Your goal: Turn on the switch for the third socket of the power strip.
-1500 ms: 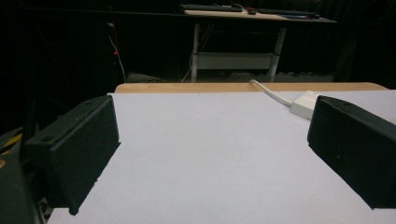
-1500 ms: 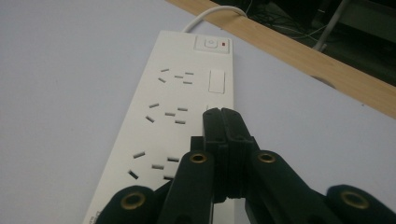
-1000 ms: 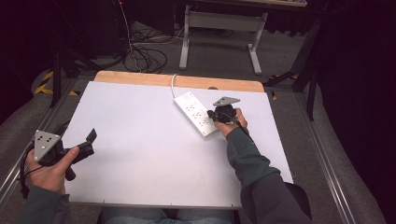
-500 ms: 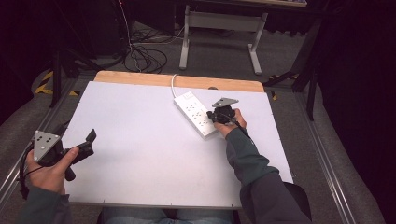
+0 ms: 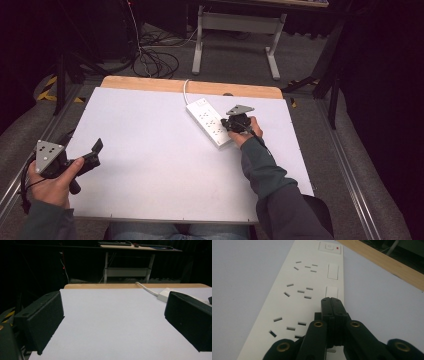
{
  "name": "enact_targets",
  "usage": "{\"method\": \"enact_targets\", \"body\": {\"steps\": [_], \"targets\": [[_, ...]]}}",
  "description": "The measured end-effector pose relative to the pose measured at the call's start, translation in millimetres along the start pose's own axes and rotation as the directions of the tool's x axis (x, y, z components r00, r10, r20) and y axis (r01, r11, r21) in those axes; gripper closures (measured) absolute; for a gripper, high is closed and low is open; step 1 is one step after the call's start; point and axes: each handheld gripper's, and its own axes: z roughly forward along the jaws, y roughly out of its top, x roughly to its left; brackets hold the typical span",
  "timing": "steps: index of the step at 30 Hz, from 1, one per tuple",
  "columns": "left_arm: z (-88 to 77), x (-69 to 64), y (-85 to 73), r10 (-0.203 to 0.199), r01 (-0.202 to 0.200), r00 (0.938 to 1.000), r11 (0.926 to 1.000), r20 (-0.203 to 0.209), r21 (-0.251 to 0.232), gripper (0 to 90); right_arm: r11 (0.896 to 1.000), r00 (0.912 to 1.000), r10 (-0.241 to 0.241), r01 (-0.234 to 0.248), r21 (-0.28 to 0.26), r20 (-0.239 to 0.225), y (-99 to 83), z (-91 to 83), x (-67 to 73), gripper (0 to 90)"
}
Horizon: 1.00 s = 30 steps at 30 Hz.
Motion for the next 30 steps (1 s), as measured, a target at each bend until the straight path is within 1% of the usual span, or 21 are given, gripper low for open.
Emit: {"method": "enact_targets", "body": {"steps": [7,12,15,17,19,23,25,26,30], "targets": [[1.9,-1.0,0.4,-0.002,0.001,1.0000,1.0000,0.007,0.001,2.8,1.000,0.9999,-0.005,0.005,-0.012,0.008,-1.5,0.0,1.5,90.0],[5.2,-2.7,1.1,0.003,-0.003,0.9998,1.0000,0.021,0.006,2.8,1.000,0.9999,-0.005,0.005,-0.017,0.015,-2.5,-0.3,2.2,90.0],[7.7,-3.6,1.5,0.001,-0.001,0.9996,1.0000,0.028,0.003,2.8,1.000,0.9998,-0.001,0.002,-0.021,0.018,-3.1,-0.5,2.3,90.0],[9.2,-4.4,1.7,0.005,-0.005,0.9994,1.0000,0.034,0.006,2.8,1.000,0.9998,0.009,-0.009,-0.029,0.015,-4.0,-0.4,2.3,90.0],[10.2,-5.4,1.9,0.007,-0.007,0.9992,1.0000,0.039,0.007,2.8,0.999,0.9999,0.006,-0.006,-0.032,0.014,-4.5,-0.3,2.0,90.0],[12.1,-6.1,2.0,0.002,-0.003,0.9991,1.0000,0.042,0.009,2.8,0.999,0.9998,0.016,-0.015,-0.039,0.009,-5.3,-0.7,1.3,90.0],[12.9,-6.3,2.2,0.001,-0.002,0.9990,1.0000,0.045,0.007,2.8,0.999,0.9999,0.007,-0.006,-0.049,0.011,-5.7,-1.6,1.6,90.0],[13.3,-6.6,2.3,0.000,-0.001,0.9989,1.0000,0.046,0.006,2.9,0.997,0.9998,0.014,-0.013,-0.071,0.012,-4.7,-4.2,1.2,90.0],[14.9,-7.5,2.5,0.002,-0.002,0.9987,1.0000,0.052,0.009,2.8,0.996,0.9998,0.019,-0.018,-0.089,0.009,-2.6,-9.2,-0.9,90.0]]}}
